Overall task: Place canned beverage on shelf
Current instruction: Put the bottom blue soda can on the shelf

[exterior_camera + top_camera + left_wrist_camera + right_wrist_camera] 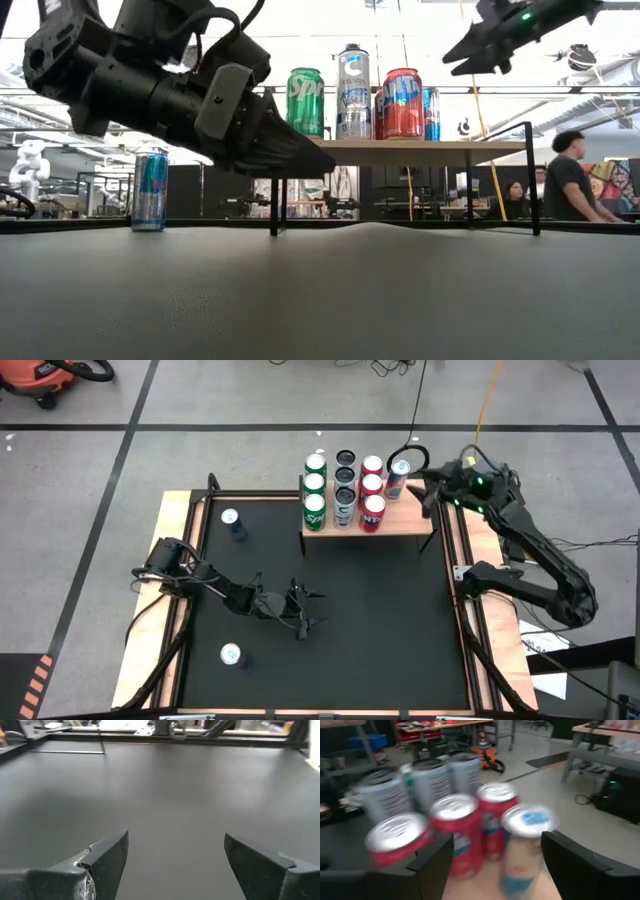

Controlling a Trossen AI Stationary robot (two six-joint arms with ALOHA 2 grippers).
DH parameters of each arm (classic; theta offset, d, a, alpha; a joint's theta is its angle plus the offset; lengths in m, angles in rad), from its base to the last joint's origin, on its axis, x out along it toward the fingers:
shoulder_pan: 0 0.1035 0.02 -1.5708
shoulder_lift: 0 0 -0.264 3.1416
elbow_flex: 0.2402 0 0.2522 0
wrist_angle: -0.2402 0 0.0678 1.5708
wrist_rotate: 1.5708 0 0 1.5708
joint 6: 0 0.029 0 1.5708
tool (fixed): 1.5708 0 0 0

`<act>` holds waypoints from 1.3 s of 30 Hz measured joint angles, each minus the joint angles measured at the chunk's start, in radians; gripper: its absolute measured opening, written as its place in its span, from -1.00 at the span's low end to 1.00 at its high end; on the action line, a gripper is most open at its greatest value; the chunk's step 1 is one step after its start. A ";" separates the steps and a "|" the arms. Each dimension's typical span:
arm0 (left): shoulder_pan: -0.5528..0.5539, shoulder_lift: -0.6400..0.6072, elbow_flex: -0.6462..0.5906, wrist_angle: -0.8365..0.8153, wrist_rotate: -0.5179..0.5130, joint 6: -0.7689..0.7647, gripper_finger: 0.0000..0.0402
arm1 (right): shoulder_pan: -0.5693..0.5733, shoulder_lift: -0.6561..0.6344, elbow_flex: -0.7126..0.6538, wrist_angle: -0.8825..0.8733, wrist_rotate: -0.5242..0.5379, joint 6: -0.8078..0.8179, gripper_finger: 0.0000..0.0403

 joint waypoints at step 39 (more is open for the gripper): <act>-0.452 -0.751 0.002 -0.771 -0.231 0.030 0.62 | 1.014 0.090 -0.486 0.826 0.318 0.169 0.32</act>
